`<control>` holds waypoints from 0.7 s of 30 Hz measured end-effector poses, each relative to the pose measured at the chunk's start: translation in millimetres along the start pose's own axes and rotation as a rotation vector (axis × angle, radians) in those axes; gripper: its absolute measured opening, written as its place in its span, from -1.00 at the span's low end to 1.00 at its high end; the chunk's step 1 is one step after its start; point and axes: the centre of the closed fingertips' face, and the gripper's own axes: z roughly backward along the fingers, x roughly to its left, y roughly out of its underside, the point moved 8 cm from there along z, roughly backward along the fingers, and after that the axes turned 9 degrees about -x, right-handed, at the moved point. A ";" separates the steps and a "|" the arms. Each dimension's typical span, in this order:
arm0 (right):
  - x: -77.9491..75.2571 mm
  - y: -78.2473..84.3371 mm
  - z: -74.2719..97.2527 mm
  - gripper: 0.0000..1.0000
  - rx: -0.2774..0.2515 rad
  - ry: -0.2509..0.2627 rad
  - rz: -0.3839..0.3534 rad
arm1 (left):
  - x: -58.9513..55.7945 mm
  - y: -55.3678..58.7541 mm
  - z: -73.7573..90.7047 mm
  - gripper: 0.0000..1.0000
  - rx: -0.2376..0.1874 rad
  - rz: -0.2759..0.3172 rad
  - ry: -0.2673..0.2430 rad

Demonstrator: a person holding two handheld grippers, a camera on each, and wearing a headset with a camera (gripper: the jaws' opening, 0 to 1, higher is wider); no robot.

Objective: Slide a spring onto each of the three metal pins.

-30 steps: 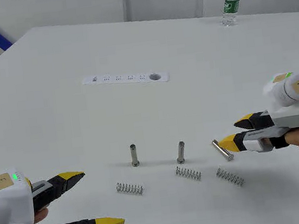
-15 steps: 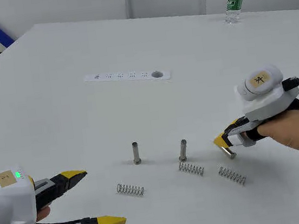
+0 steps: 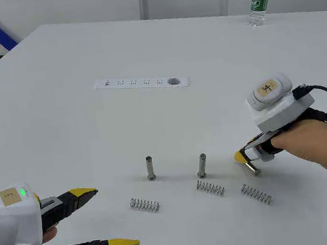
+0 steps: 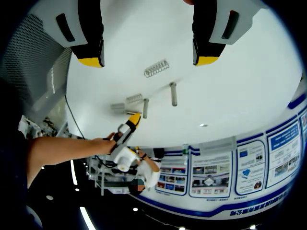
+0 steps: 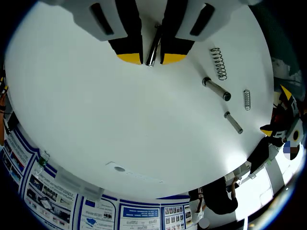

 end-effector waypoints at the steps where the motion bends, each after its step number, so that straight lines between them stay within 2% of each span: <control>1: -0.5 0.1 -0.6 -0.69 0.005 0.003 -0.001 | -0.2 0.1 0.1 0.53 0.001 -0.001 0.000; 8: 3.2 2.3 -4.1 -0.73 0.044 -0.003 -0.013 | 0.1 1.3 0.7 0.52 0.001 0.004 -0.002; 14: 3.8 1.4 -1.5 -0.74 0.053 -0.007 0.009 | -0.3 2.0 0.0 0.52 0.003 0.003 0.000; 19: 11.9 0.7 -1.6 -0.81 0.068 0.014 0.026 | 0.5 2.1 -0.2 0.51 0.001 0.005 -0.001; 20: 9.3 0.0 -2.7 -0.81 0.062 0.027 0.068 | 0.7 2.3 -0.4 0.51 0.002 0.005 0.000; 21: 9.3 1.4 -2.5 -0.81 0.068 0.028 0.042 | 0.9 2.4 -0.6 0.51 0.001 0.005 0.000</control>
